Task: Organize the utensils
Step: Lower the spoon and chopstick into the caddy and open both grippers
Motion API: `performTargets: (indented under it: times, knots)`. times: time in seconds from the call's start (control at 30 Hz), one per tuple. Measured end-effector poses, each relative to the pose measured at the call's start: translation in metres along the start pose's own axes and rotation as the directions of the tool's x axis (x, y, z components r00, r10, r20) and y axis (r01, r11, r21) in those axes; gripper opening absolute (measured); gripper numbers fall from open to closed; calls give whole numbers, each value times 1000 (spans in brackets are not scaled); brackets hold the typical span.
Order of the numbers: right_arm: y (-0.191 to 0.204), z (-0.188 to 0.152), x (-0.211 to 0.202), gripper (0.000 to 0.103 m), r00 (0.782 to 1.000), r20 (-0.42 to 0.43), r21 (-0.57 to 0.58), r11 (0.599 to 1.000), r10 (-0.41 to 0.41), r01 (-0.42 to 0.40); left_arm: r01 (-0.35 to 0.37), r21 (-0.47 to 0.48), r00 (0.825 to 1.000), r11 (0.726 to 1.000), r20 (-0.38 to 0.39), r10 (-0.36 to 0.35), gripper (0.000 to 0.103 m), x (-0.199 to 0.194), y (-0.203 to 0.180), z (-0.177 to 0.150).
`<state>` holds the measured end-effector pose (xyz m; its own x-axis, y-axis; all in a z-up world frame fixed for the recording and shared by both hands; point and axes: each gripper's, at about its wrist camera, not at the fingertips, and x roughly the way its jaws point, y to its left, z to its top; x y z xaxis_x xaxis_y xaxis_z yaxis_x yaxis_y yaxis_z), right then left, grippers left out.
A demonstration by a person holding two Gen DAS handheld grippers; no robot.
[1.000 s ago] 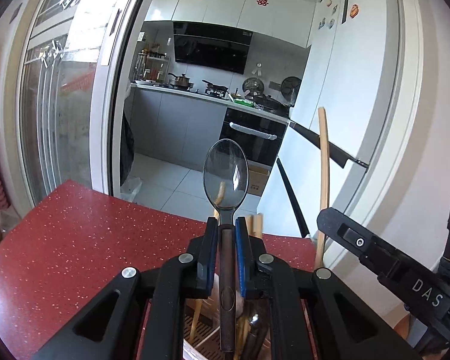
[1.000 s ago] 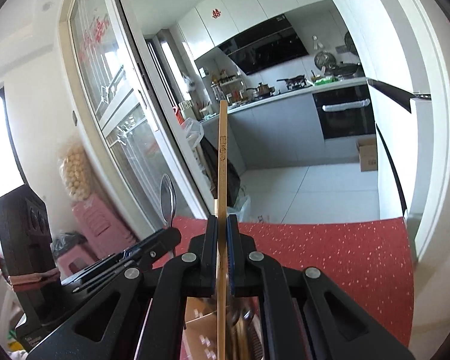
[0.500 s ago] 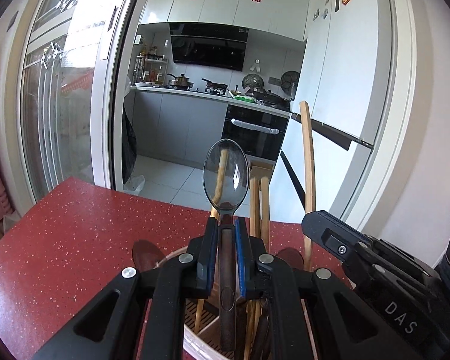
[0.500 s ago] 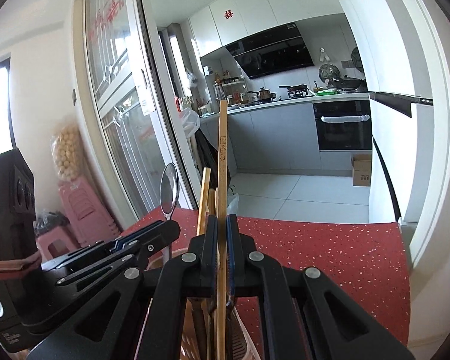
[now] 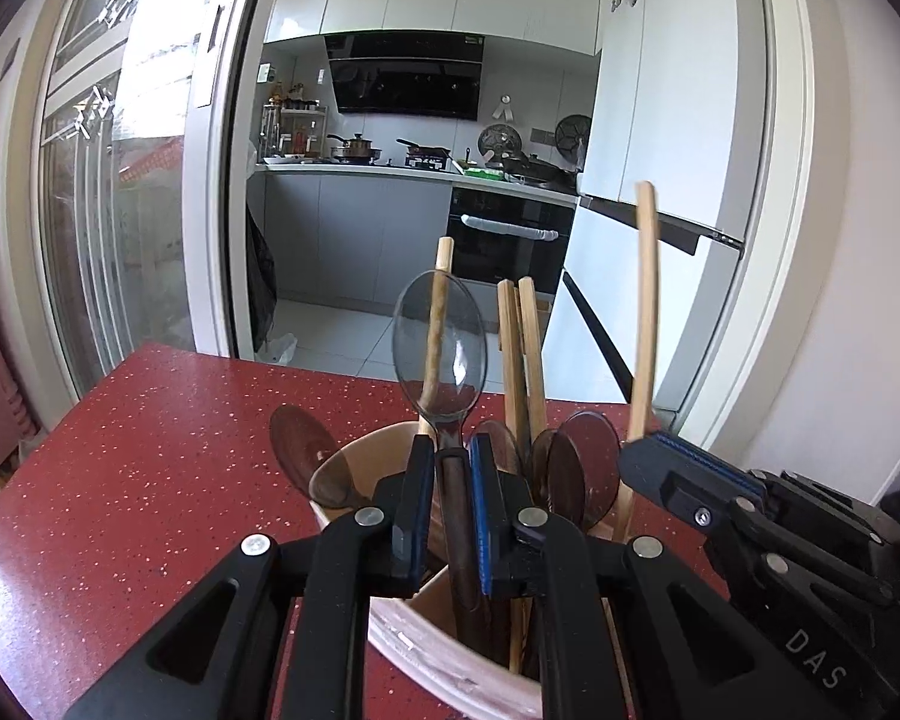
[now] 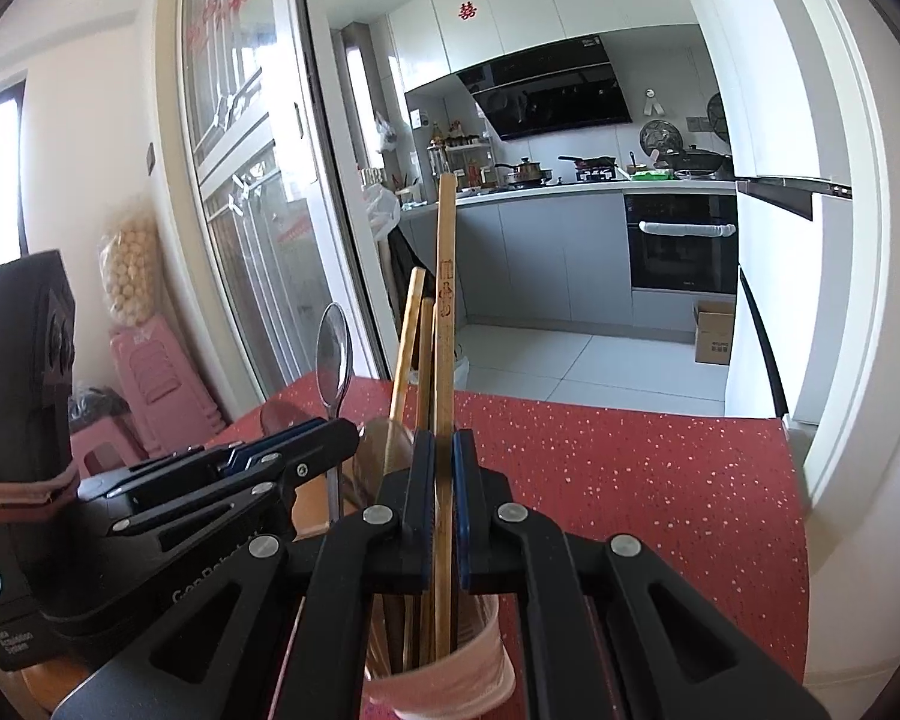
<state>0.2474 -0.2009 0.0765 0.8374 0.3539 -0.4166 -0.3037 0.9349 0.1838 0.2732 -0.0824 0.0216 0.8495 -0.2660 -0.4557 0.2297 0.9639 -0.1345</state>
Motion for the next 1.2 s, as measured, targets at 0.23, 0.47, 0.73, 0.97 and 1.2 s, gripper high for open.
performTargets:
  times: [0.23,0.47,0.73,0.97,1.2]
  knots:
    - [-1,-9,-1,6,999,-47,-12,1000,-4,4,-6,-25,1000,1000,-10,5,41,-6,9,1]
    - [-1,-14,1,6,995,-99,-15,1000,4,-5,-2,-8,1000,1000,-20,1,41,-6,7,3]
    - [-12,-16,-4,8,986,-161,56,998,34,-25,20,-50,998,999,-58,-23,41,-1,16,8]
    - [-15,-20,-12,34,978,-208,98,995,18,3,19,-49,997,999,-71,-23,42,2,14,6]
    - [-20,-28,-2,35,935,-354,205,974,-14,92,13,-1,996,1000,-84,-13,42,2,4,-1]
